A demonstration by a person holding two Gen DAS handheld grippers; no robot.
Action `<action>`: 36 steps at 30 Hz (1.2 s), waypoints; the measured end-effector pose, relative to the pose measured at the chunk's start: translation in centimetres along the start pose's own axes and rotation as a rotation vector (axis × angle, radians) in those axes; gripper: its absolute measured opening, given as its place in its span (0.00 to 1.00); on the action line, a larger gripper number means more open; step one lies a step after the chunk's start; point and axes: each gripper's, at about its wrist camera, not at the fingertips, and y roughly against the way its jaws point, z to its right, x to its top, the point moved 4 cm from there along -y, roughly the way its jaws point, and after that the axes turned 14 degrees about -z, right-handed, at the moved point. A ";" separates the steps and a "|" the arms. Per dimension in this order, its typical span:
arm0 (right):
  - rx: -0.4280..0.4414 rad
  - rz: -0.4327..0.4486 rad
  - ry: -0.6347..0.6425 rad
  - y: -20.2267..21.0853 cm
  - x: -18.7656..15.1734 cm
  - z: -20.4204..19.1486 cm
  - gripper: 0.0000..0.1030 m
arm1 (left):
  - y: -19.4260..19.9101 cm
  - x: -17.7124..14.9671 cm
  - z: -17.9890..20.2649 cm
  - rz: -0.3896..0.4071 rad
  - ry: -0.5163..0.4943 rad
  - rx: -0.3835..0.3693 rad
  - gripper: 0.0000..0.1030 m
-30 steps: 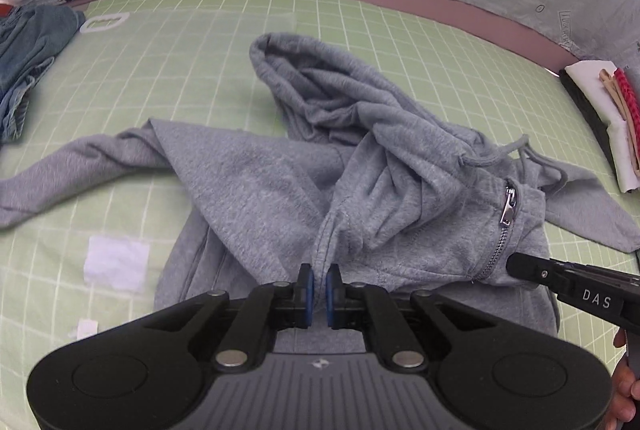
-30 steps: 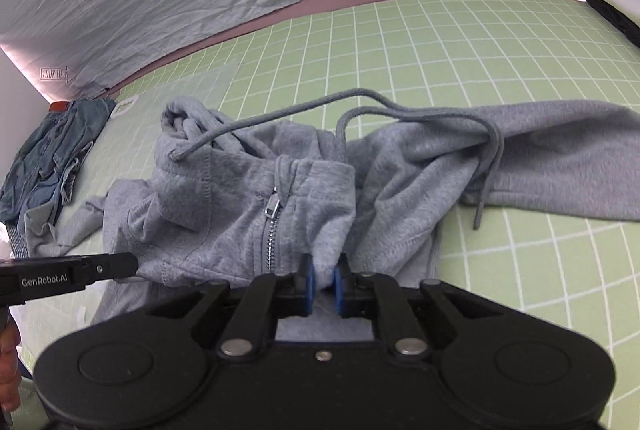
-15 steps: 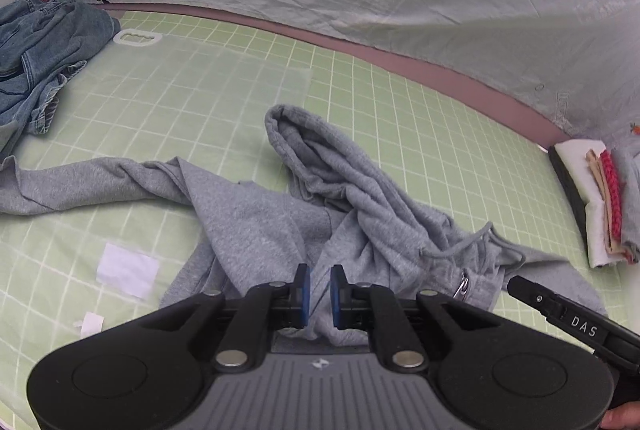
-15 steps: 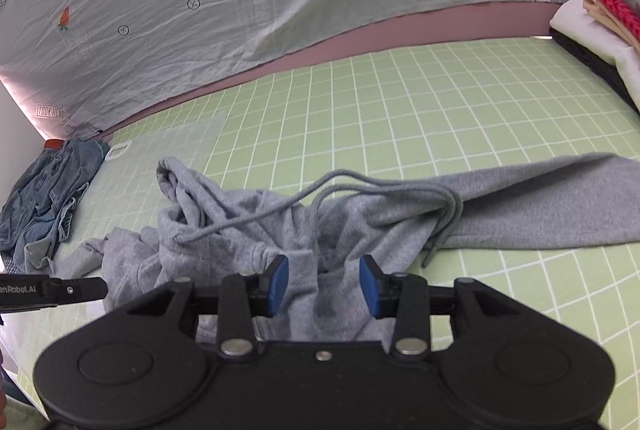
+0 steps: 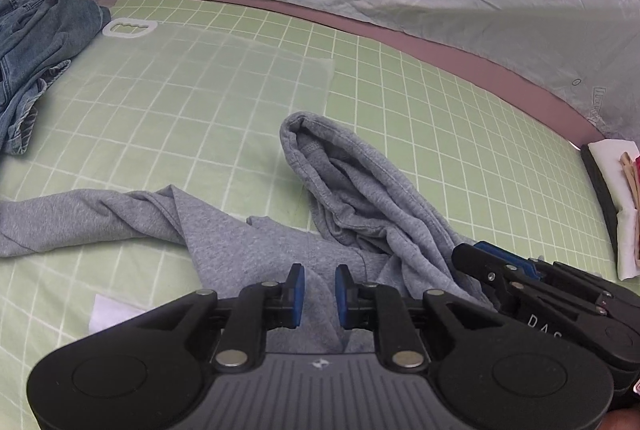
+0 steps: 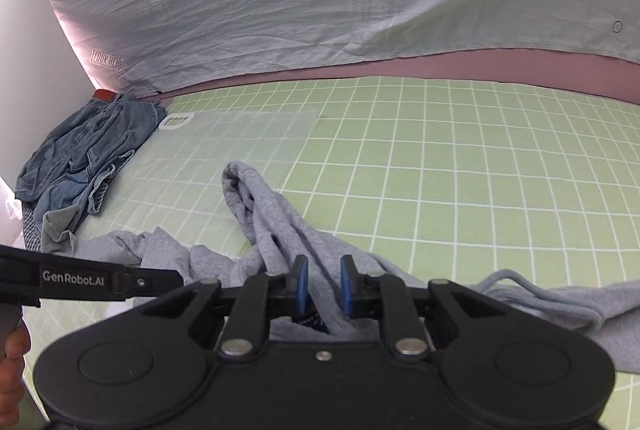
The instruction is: Fold clothes
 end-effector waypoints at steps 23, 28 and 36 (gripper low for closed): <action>-0.375 0.004 -0.325 1.7 -3.4 12.1 0.06 | -2.9 0.2 -0.3 -0.087 0.045 -0.006 0.27; -0.317 -0.028 -0.351 0.6 -4.9 12.6 0.07 | -2.5 2.0 1.1 -0.056 0.054 -0.054 0.28; -0.274 -0.044 -0.380 -0.5 -5.2 13.0 0.08 | -2.7 5.3 3.2 -0.049 0.119 -0.198 0.31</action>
